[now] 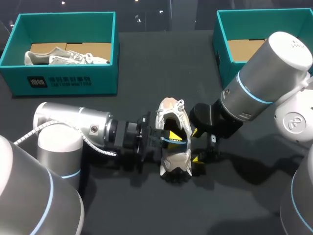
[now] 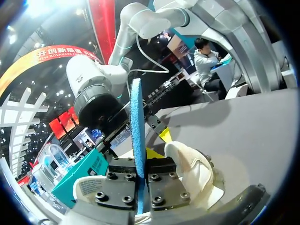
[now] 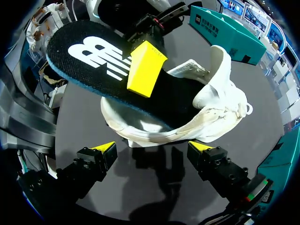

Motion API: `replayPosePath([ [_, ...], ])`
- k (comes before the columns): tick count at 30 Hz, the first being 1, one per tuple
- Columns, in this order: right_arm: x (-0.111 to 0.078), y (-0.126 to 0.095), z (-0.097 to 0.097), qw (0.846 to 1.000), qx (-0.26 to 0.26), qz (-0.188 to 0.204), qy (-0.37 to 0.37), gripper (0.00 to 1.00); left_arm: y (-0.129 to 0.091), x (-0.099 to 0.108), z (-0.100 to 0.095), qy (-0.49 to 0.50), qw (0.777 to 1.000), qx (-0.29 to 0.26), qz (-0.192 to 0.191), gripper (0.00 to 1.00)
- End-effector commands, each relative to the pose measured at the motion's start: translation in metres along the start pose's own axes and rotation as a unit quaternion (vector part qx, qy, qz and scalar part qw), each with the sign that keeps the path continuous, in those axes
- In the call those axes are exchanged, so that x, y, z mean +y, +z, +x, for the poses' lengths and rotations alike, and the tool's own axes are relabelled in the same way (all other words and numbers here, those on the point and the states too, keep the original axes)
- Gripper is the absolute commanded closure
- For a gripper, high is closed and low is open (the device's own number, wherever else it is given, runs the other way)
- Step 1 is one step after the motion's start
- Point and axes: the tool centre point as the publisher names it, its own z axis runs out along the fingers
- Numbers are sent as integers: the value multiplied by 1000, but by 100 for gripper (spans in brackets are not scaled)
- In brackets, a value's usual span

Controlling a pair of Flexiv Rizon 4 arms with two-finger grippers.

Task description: Take the shoe out of the shoebox, open the shoe tongue, remove and reinsert the insole, then place the shoe into the shoebox

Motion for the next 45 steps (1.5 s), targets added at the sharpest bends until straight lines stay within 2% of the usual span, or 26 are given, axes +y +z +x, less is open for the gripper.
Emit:
replayPosePath([
  [1, 0, 0, 1, 1000, -1, 1, 0, 0, 10, 19, -5, 0, 1000, 8, -7, 100],
  [8, 0, 0, 1, 1000, -1, 1, 0, 0, 8, 40, -9, -8, 1000, 4, -17, 100],
  [12, 0, 0, 1, 1000, -1, 1, 0, 0, 5, 39, -10, -18, 1000, -3, -15, 100],
  [13, 0, 0, 1, 1000, -1, 1, 0, 0, 4, 37, -10, -18, 1000, -3, -15, 76],
  [14, 0, 0, 1, 1000, -1, 1, 0, 0, 4, 34, -9, -18, 1000, -3, -15, 58],
  [19, 0, 0, 1, 1000, -1, 1, 0, 0, -3, 14, -8, -18, 1000, -5, -13, 51],
  [21, 0, 0, 1, 1000, -1, 1, 0, 0, -6, 6, -7, -19, 1000, -6, -12, 43],
  [25, 0, 0, 1, 1000, -1, 1, 0, 0, -12, -7, -4, -17, 1000, -5, -17, 42],
  [28, 0, 0, 1, 1000, -1, 1, 0, 0, -12, -10, -3, -17, 999, 1, -31, 51],
  [29, 0, 0, 1, 1000, -1, 1, 0, 0, -10, -9, -3, -15, 999, 6, -35, 58],
  [30, 0, 0, 1, 1000, -1, 1, 0, 0, -8, -7, -2, -12, 999, 9, -40, 72],
  [31, 0, 0, 1, 1000, -1, 1, 0, 0, -6, -5, -2, -11, 999, 13, -42, 100],
  [37, 0, 0, 1, 1000, -1, 1, 0, 0, 7, 9, 2, -2, 998, 38, -52, 100],
  [45, 0, 0, 1, 1000, -1, 1, 0, 0, 9, 38, 1, 2, 995, 49, -81, 100],
])
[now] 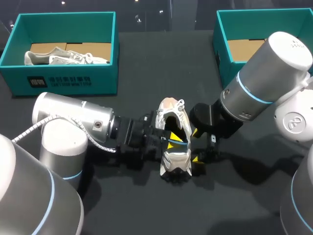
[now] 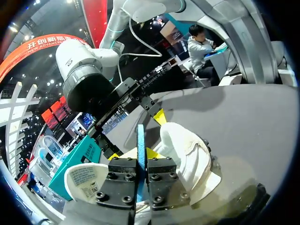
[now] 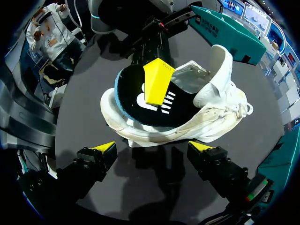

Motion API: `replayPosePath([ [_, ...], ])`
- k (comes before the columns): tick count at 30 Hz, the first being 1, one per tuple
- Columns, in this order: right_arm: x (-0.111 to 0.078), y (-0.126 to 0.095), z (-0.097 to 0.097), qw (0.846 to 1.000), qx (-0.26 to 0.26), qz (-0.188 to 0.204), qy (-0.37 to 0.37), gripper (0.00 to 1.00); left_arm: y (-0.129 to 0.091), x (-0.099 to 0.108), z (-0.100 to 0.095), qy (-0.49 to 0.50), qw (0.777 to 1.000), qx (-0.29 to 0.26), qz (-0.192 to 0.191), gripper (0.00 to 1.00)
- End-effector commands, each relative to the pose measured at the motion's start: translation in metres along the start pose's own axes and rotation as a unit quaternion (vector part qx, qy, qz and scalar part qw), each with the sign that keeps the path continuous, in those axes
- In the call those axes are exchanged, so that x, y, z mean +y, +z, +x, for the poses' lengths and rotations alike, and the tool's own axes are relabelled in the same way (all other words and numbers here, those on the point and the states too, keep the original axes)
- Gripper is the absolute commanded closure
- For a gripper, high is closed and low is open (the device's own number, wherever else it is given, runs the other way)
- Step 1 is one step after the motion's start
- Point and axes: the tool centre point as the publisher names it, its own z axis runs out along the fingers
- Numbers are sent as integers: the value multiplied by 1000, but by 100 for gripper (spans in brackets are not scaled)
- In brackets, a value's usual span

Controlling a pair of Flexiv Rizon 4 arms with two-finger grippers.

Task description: Take the shoe out of the shoebox, open the shoe tongue, remove and reinsert the insole, then place the shoe into the shoebox

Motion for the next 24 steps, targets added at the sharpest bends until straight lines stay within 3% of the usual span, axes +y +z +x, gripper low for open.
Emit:
replayPosePath([
  [1, 0, 0, 1, 1000, -1, 1, 0, 0, 13, 14, -5, 2, 1000, 6, -10, 100],
  [7, 0, 0, 1, 1000, -1, 1, 0, 0, 11, 21, -5, -10, 1000, 4, -23, 100],
  [9, 0, 0, 1, 1000, -1, 1, 0, 0, 6, 15, -6, -13, 1000, 3, -23, 67],
  [13, 0, 0, 1, 1000, -1, 1, 0, 0, -3, 3, -7, -20, 1000, -6, -16, 54],
  [19, 0, 0, 1, 1000, -1, 1, 0, 0, -13, -12, -5, -32, 999, -11, -11, 51],
  [21, 0, 0, 1, 1000, -1, 1, 0, 0, -12, -14, -4, -35, 999, -7, -6, 37],
  [22, 0, 0, 1, 1000, -1, 1, 0, 0, -11, -14, -4, -34, 999, -4, -5, 35],
  [24, 0, 0, 1, 1000, -1, 1, 0, 0, -6, -12, -3, -33, 999, -1, -3, 58],
])
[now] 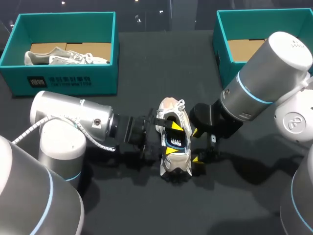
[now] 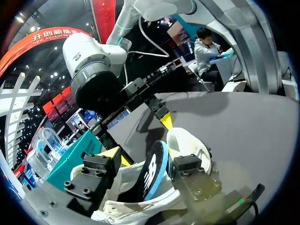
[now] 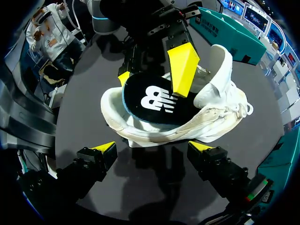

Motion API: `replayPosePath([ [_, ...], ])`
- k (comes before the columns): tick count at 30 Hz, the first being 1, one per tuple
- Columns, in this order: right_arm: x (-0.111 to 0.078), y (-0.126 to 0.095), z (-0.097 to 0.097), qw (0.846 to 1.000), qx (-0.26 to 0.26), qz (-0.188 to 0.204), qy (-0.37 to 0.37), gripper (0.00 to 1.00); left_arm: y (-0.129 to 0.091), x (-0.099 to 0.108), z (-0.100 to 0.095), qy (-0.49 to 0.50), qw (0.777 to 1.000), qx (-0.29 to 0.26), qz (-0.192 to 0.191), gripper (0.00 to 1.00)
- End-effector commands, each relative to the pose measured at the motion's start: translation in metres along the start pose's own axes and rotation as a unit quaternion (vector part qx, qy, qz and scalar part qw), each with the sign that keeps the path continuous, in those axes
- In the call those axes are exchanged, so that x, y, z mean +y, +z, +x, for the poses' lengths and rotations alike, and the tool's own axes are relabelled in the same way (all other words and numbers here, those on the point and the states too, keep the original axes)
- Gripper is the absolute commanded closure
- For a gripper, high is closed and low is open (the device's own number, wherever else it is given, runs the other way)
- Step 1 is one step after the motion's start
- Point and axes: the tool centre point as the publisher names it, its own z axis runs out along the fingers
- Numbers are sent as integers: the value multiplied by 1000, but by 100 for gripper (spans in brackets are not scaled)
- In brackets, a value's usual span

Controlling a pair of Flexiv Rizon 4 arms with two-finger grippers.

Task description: Take the shoe out of the shoebox, open the shoe tongue, remove and reinsert the insole, then place the shoe into the shoebox

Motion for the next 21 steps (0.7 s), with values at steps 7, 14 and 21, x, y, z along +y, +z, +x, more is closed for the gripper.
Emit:
replayPosePath([
  [7, 0, 0, 1, 1000, -1, 1, 0, 0, 16, 2, 3, 20, 999, 34, -22, 100],
  [14, 0, 0, 1, 1000, -1, 1, 0, 0, 22, 24, 3, 26, 998, 45, -47, 100],
  [21, 0, 0, 1, 1000, -1, 1, 0, 0, 19, 36, 2, 30, 996, 46, -74, 100],
])
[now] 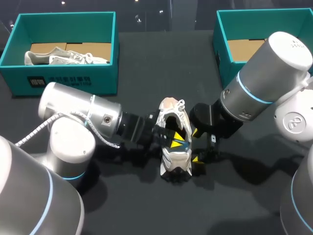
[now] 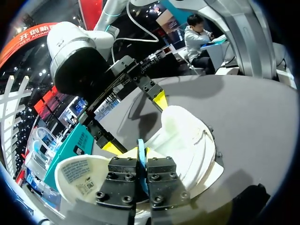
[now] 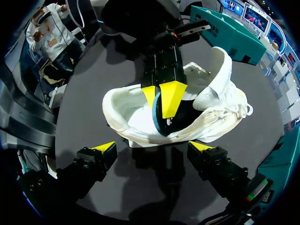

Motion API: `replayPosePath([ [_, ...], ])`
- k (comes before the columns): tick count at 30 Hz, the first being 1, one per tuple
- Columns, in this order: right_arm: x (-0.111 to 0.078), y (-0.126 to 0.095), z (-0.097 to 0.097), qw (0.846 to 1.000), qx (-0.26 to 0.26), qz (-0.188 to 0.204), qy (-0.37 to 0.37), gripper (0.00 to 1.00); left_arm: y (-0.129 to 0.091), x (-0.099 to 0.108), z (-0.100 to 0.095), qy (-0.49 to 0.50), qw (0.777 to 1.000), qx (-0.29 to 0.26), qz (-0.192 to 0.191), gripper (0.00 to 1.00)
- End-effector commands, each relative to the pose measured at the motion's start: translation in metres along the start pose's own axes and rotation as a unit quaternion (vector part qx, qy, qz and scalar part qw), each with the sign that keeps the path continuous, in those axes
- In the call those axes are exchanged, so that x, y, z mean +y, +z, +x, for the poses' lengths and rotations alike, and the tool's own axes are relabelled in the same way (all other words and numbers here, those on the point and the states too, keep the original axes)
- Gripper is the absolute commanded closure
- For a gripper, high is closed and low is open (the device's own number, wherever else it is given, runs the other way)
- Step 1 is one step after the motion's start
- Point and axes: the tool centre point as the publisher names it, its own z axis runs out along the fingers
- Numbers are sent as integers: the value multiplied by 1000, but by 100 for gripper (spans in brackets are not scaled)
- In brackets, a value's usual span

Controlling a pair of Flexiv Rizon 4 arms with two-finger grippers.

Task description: Take the shoe out of the shoebox, open the shoe tongue, remove and reinsert the insole, then place the shoe into the shoebox

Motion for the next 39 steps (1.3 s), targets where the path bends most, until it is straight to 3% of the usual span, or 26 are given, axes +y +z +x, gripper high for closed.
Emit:
replayPosePath([
  [1, 0, 0, 1, 1000, -1, 1, 0, 0, 4, 5, 0, -2, 1000, 4, -9, 100],
  [6, 0, 0, 1, 1000, -1, 1, 0, 0, -7, -10, 2, -13, 1000, 1, 14, 100],
  [8, 0, 0, 1, 1000, -1, 1, 0, 0, -13, -17, 2, -15, 1000, 0, 21, 71],
  [10, 0, 0, 1, 1000, -1, 1, 0, 0, -18, -22, 2, -18, 999, 1, 28, 59],
  [12, 0, 0, 1, 1000, -1, 1, 0, 0, -23, -26, 1, -17, 999, 0, 28, 54],
  [19, -6, -10, -2, 1000, 1, 0, -3, 0, -32, -35, 1, -17, 999, 18, 25, 49],
  [21, -12, -18, -3, 1000, 1, 0, -4, 0, -35, -38, 2, -21, 999, 34, 25, 39],
  [28, -30, -42, -8, 1000, 8, -3, -12, 0, -54, -41, 5, -24, 997, 73, 9, 49],
  [33, -42, -57, -9, 1000, 7, -3, -18, 0, -72, -42, 7, -24, 995, 99, -1, 49],
  [35, -47, -64, -11, 998, 26, -38, -52, 0, -80, -43, 9, -22, 993, 116, 1, 46],
  [39, -47, -64, -11, 998, 26, -38, -52, 0, -99, -46, 5, -19, 990, 137, 12, 48],
])
